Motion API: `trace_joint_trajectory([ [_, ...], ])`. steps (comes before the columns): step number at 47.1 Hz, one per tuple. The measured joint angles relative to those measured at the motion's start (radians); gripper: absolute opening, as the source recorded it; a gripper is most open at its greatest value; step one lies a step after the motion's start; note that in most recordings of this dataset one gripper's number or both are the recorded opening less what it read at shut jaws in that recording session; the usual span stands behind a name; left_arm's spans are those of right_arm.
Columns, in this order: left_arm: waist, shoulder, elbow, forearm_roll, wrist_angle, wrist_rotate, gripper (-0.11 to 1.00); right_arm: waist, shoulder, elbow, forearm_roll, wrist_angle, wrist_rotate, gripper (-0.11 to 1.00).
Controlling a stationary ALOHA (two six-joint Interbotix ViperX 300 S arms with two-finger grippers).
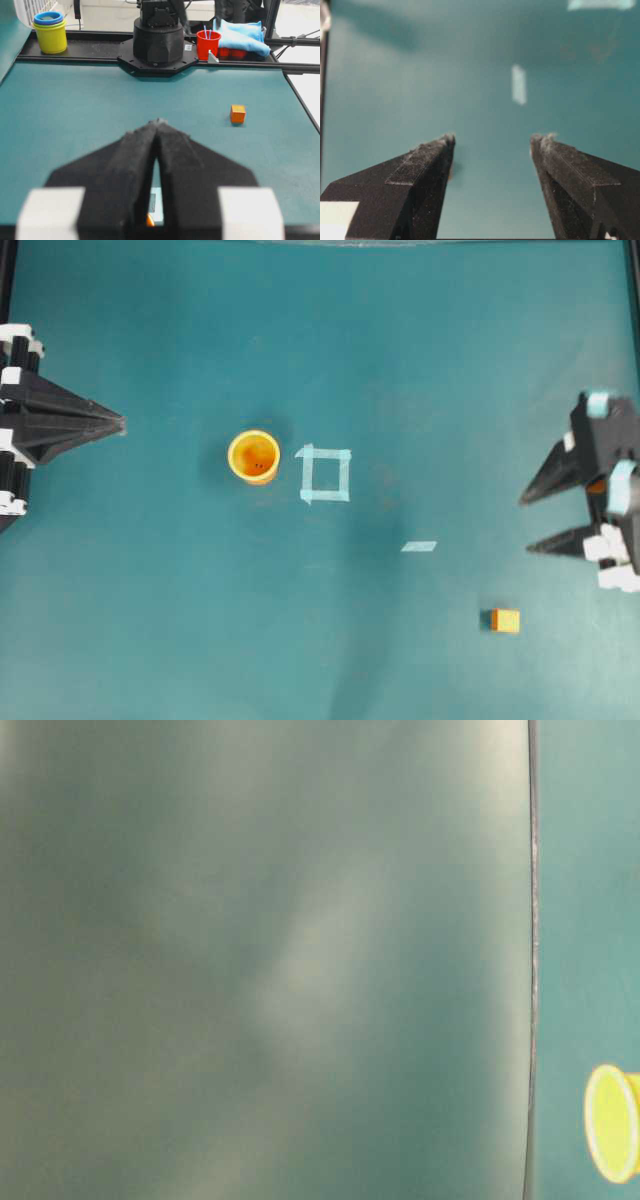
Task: Lift the orange block with right arm.
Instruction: 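Move the open right gripper down over the small orange cube, then close the right gripper around the orange cube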
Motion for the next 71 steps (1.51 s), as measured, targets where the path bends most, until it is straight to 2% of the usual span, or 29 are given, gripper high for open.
trace_joint_trajectory([
  [16, 0.000, 0.000, 0.000, 0.002, -0.002, 0.000, 0.01, 0.135, 0.186, -0.034, 0.000, 0.003, 0.087, 0.64],
  [29, 0.002, 0.002, 0.000, 0.002, -0.002, 0.000, 0.01, 0.207, 0.331, -0.035, 0.000, -0.008, 0.155, 0.65],
  [37, 0.002, 0.002, 0.000, 0.000, 0.000, -0.002, 0.01, 0.250, 0.410, -0.031, -0.002, -0.054, 0.202, 0.66],
  [49, 0.002, 0.002, 0.000, 0.002, 0.000, 0.000, 0.01, 0.281, 0.482, -0.003, -0.011, -0.133, 0.264, 0.66],
  [60, 0.002, 0.002, 0.000, 0.000, -0.002, -0.002, 0.01, 0.288, 0.518, 0.025, -0.048, -0.169, 0.319, 0.67],
  [71, 0.002, 0.002, 0.000, 0.000, 0.000, -0.002, 0.01, 0.291, 0.545, 0.041, -0.049, -0.253, 0.342, 0.67],
])
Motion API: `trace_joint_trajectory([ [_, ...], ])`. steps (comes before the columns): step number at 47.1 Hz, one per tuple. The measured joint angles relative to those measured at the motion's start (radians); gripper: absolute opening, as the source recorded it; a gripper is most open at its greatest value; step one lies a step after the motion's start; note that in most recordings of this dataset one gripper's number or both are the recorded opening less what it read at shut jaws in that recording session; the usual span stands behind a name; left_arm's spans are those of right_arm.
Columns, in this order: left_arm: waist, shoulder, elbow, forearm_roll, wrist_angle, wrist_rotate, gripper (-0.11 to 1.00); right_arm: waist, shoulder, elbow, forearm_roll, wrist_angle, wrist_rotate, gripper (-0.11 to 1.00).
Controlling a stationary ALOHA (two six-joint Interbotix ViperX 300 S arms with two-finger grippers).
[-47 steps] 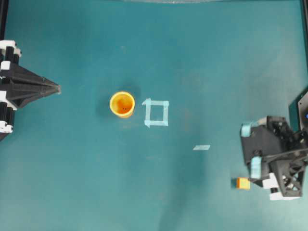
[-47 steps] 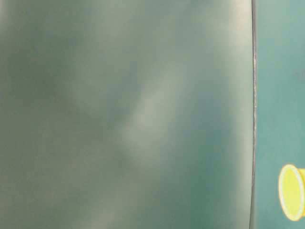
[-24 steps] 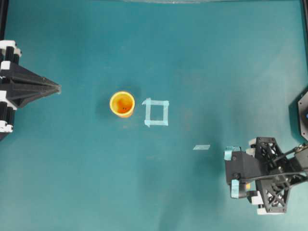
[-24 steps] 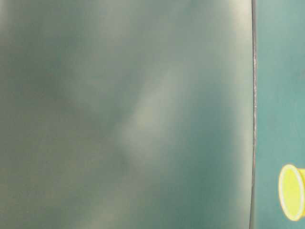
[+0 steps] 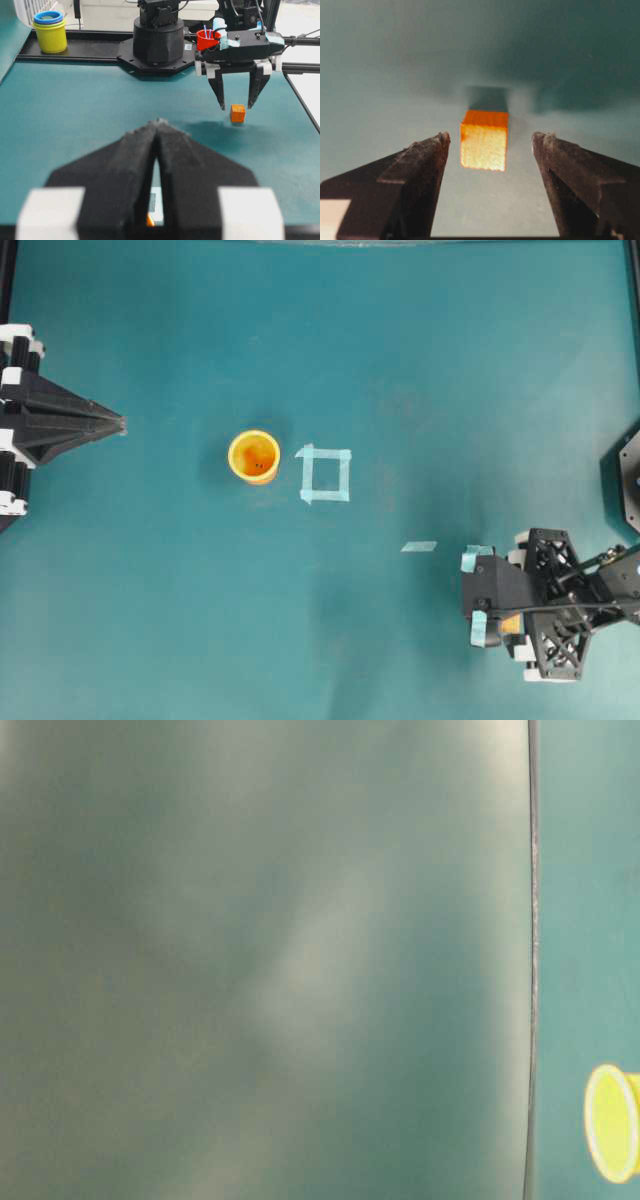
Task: Lift the orange block with right arm.
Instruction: 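Close the right gripper around the orange cube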
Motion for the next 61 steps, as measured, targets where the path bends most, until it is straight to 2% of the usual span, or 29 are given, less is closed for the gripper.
trace_joint_trajectory([
  [25, -0.002, 0.000, 0.000, 0.002, 0.008, 0.000, 0.01, 0.008, 0.067, 0.011, -0.002, -0.034, -0.002, 0.64],
  [28, 0.000, 0.000, 0.000, 0.002, 0.008, 0.002, 0.01, 0.006, 0.067, 0.011, -0.002, -0.026, 0.000, 0.61],
  [33, 0.000, 0.000, -0.002, 0.002, 0.009, 0.002, 0.01, 0.006, 0.069, 0.009, -0.002, -0.012, 0.000, 0.47],
  [36, 0.000, 0.000, -0.002, 0.000, 0.009, 0.000, 0.01, 0.006, 0.069, 0.002, -0.002, 0.000, 0.000, 0.39],
  [46, 0.000, 0.000, 0.000, 0.000, 0.009, 0.002, 0.01, 0.008, 0.060, -0.029, -0.002, 0.054, 0.000, 0.39],
  [61, 0.000, 0.000, 0.000, 0.000, 0.009, 0.000, 0.01, 0.008, -0.031, -0.097, -0.002, 0.219, 0.000, 0.39],
])
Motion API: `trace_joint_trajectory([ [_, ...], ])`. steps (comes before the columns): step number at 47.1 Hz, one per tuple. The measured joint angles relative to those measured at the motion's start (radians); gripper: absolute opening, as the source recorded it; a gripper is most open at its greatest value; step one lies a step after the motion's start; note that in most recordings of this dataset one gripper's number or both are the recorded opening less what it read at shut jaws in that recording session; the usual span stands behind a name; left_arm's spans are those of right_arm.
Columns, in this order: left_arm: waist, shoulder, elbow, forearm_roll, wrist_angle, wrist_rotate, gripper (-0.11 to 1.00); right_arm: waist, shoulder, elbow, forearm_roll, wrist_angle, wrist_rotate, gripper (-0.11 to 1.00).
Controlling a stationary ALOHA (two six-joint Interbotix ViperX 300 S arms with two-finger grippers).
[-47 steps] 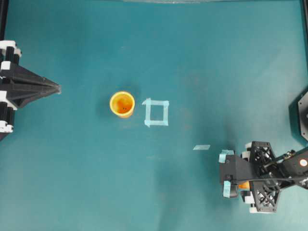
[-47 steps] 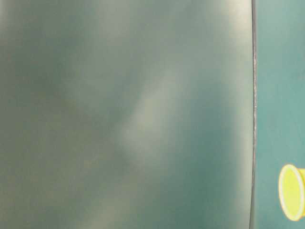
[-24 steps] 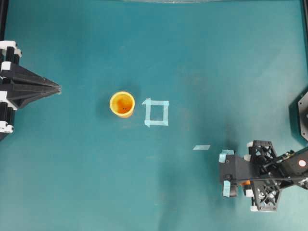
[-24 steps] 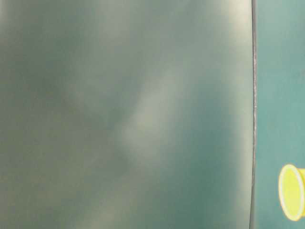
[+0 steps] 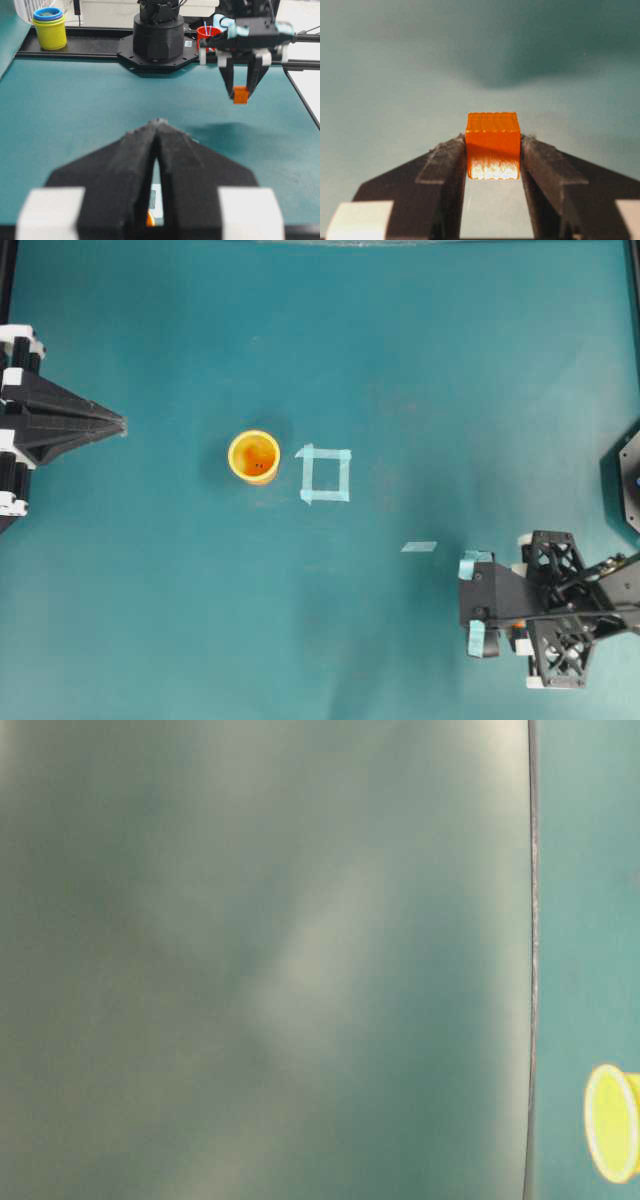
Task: Lift the orange block with right arm.
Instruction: 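Close the right gripper around the orange cube, then lift the gripped orange cube upward and back with the right gripper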
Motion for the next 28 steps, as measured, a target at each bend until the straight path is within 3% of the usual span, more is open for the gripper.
trace_joint_trajectory([
  [28, -0.002, 0.000, 0.000, 0.000, 0.023, 0.000, 0.01, 0.000, -0.137, -0.193, -0.021, 0.373, 0.000, 0.39],
])
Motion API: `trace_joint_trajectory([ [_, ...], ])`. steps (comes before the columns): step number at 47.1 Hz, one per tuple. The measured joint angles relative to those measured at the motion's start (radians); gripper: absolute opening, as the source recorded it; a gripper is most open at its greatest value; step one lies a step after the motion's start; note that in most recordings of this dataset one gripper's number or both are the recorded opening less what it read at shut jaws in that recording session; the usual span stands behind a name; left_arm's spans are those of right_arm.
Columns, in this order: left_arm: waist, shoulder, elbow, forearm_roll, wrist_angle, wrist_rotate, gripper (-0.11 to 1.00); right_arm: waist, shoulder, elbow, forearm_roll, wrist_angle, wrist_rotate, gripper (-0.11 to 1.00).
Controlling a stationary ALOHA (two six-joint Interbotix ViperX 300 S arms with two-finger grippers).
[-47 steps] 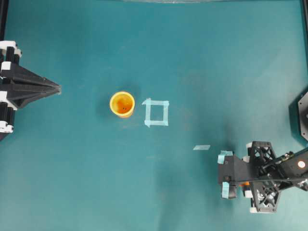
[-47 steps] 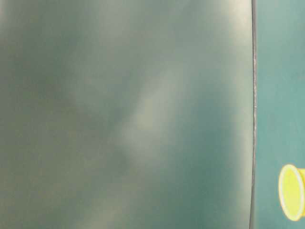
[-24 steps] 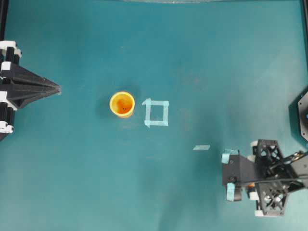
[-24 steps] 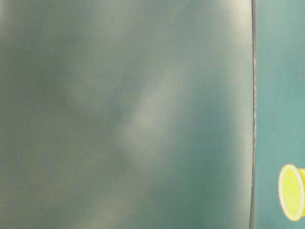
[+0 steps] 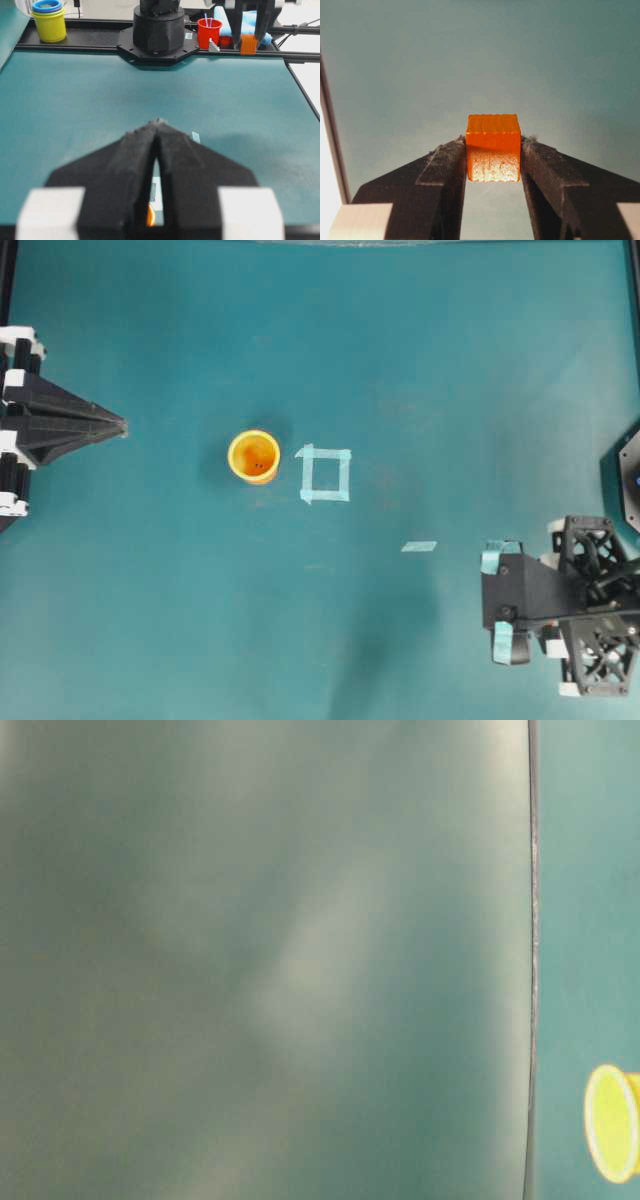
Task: Lift the orange block with right arm.
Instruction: 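Lift the gripped orange cube upward and back with the right gripper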
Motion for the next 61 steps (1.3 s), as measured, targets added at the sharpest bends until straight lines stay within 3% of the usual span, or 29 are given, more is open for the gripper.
trace_joint_trajectory([
  [15, 0.002, 0.000, 0.000, 0.000, 0.000, 0.002, 0.01, 0.000, -0.017, -0.126, -0.012, 0.155, 0.000, 0.39],
  [37, 0.002, 0.000, 0.000, 0.000, -0.002, 0.000, 0.01, 0.000, -0.018, -0.256, -0.012, 0.284, 0.000, 0.39],
  [61, 0.002, 0.000, 0.000, 0.002, 0.000, 0.000, 0.01, 0.000, -0.017, -0.279, -0.012, 0.318, 0.000, 0.39],
])
